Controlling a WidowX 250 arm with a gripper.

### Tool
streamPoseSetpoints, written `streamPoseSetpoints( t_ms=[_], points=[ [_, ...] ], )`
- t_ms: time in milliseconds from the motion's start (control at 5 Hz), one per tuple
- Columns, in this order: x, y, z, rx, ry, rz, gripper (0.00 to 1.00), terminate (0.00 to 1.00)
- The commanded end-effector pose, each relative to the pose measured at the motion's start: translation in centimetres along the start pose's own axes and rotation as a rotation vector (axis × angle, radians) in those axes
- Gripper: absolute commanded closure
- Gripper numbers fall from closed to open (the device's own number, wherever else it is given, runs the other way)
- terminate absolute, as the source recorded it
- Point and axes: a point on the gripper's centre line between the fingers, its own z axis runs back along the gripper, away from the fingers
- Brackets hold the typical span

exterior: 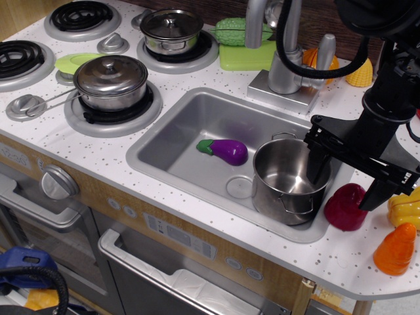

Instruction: Put sweet potato in pot which is in sink

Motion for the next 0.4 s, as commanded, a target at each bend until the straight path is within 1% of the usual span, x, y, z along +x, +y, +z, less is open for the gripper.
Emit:
streamPoseSetpoints(
  t_ms=[0,200],
  points=[
    [0.0,0.0,0.0,0.0,0.0,0.0,0.0,0.0],
    [0.6,-0.2,1.2,0.018,0.003,-0.015,0.0,0.0]
  ],
)
